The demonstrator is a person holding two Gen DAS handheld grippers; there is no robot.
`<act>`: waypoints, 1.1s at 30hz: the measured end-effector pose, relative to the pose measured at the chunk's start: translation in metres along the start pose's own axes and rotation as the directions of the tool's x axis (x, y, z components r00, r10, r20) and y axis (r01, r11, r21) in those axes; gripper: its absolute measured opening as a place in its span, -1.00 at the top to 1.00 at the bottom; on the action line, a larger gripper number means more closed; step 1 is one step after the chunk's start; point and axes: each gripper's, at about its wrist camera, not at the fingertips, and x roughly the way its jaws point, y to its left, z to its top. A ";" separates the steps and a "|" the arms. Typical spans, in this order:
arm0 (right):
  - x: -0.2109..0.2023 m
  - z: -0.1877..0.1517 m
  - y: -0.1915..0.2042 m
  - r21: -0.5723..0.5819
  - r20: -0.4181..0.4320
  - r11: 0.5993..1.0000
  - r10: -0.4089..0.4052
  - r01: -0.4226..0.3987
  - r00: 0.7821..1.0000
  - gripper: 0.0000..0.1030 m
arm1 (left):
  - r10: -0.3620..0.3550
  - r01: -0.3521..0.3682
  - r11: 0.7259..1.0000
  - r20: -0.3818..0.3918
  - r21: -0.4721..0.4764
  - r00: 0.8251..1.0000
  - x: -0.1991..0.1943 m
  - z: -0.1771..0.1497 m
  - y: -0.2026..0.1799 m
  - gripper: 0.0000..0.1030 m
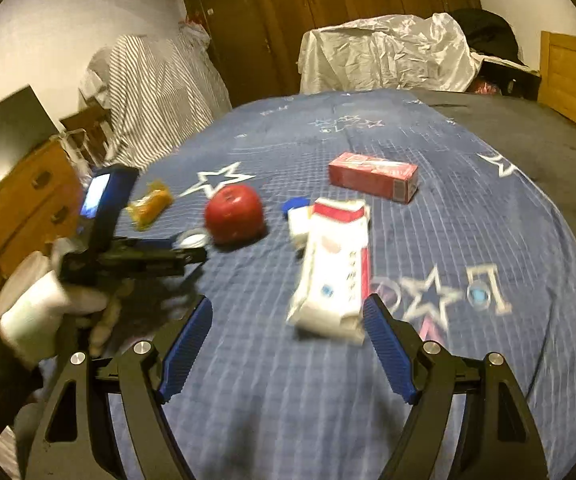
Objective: Collect trash
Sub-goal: 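Grasp the white plastic lid with the left tool while the right tool grasps the white medicine box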
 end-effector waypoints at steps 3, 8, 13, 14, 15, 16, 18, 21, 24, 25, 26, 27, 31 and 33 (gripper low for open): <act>0.033 0.016 -0.011 -0.007 -0.044 1.000 -0.021 0.021 0.999 -0.52 | 0.010 -0.010 1.000 0.006 -0.007 1.000 0.001 0.003 0.000 -0.21; 0.085 0.022 -0.030 -0.005 -0.147 0.998 -0.065 0.065 0.987 -0.34 | 0.005 -0.005 1.000 0.001 -0.024 1.000 0.005 0.009 0.005 0.02; 0.083 0.011 -0.035 0.012 -0.146 0.998 -0.061 0.064 0.987 -0.06 | 0.008 -0.008 1.000 0.005 -0.014 1.000 0.010 0.010 0.002 0.09; 0.076 0.008 -0.034 0.013 -0.139 0.998 -0.061 0.064 0.988 -0.05 | 0.008 -0.008 1.000 0.006 -0.015 1.000 0.010 0.011 0.002 0.11; 0.068 0.005 -0.034 0.016 -0.126 0.998 -0.062 0.065 0.990 -0.05 | 0.007 -0.007 1.000 0.007 -0.016 1.000 0.010 0.011 0.003 0.17; 0.063 0.003 -0.035 0.020 -0.122 0.998 -0.060 0.063 0.991 -0.05 | 0.006 -0.005 1.000 0.009 -0.018 1.000 0.009 0.010 0.003 0.26; 0.049 -0.004 -0.036 0.031 -0.114 0.998 -0.055 0.059 0.992 -0.05 | -0.001 0.002 1.000 0.014 -0.019 1.000 0.008 0.010 0.003 0.26; 0.029 -0.022 -0.035 0.035 -0.129 0.998 -0.053 0.058 0.990 -0.05 | -0.002 0.002 1.000 0.018 -0.010 1.000 0.007 0.008 0.001 0.26; 0.019 -0.041 -0.034 0.019 -0.160 0.998 -0.051 0.054 0.986 -0.08 | -0.017 0.017 1.000 0.020 0.011 1.000 0.003 0.002 -0.003 0.26; 0.017 -0.043 -0.035 0.016 -0.165 0.998 -0.053 0.056 0.985 -0.10 | -0.021 0.021 1.000 0.019 0.012 1.000 0.003 0.001 -0.003 0.26; 0.015 -0.047 -0.037 0.015 -0.174 0.998 -0.054 0.058 0.983 -0.12 | -0.031 0.031 1.000 0.019 0.003 0.999 0.003 0.002 -0.001 0.25; 0.016 -0.047 -0.038 0.017 -0.176 0.998 -0.055 0.059 0.983 -0.12 | -0.039 0.039 0.999 0.018 -0.007 0.999 0.004 0.002 0.001 0.25; 0.013 -0.039 -0.042 0.028 -0.156 0.997 -0.062 0.068 0.986 -0.28 | -0.020 0.020 1.000 0.018 0.006 1.000 0.006 0.003 -0.003 0.20; 0.018 -0.036 -0.041 0.018 -0.168 0.997 -0.065 0.069 0.984 -0.30 | -0.009 0.009 1.000 0.016 0.010 1.000 0.007 0.004 -0.005 0.16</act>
